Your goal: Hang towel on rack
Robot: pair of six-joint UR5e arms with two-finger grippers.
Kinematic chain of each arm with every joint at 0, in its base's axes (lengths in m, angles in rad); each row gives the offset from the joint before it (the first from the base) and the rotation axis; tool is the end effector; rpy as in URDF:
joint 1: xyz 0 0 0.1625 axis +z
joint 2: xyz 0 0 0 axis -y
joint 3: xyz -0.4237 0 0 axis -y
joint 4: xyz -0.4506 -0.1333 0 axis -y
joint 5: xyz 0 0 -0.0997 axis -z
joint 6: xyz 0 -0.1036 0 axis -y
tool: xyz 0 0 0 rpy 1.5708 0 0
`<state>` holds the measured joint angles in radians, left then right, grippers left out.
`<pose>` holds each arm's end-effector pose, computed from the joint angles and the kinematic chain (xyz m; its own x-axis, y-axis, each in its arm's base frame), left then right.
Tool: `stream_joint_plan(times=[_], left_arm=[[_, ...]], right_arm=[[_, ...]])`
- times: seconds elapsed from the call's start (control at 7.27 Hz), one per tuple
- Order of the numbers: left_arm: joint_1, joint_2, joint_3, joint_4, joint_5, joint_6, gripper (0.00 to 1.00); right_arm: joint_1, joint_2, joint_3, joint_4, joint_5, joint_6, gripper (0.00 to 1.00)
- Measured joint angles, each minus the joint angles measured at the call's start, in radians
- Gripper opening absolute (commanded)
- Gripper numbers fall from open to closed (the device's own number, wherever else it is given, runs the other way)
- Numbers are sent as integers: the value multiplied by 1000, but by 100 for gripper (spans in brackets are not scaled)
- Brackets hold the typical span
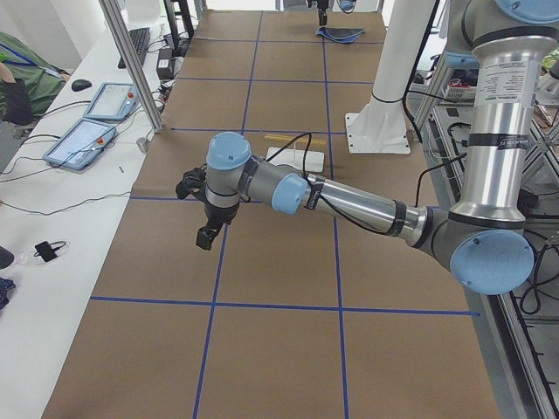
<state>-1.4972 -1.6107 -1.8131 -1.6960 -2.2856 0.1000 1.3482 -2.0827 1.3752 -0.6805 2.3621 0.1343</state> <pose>-0.0231 -0.5755 0.4927 0.7237 0.4044 -0.5593 -0.1405 0.8797 0.4543 0.0038 -0.2533 0.8782 0.6802 -0.1503 0.7175 0.1272 0.9881 0.0865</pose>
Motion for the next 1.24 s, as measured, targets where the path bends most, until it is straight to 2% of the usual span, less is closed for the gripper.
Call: stream_joint_plan(times=[0.96, 1.24], left_arm=[[0, 9, -1, -13, 0, -3, 99], [0, 3, -2, -13, 0, -2, 99]], right_arm=[[-14, 7, 10, 67, 9, -27, 0], [4, 74, 39, 76, 41, -28, 0]])
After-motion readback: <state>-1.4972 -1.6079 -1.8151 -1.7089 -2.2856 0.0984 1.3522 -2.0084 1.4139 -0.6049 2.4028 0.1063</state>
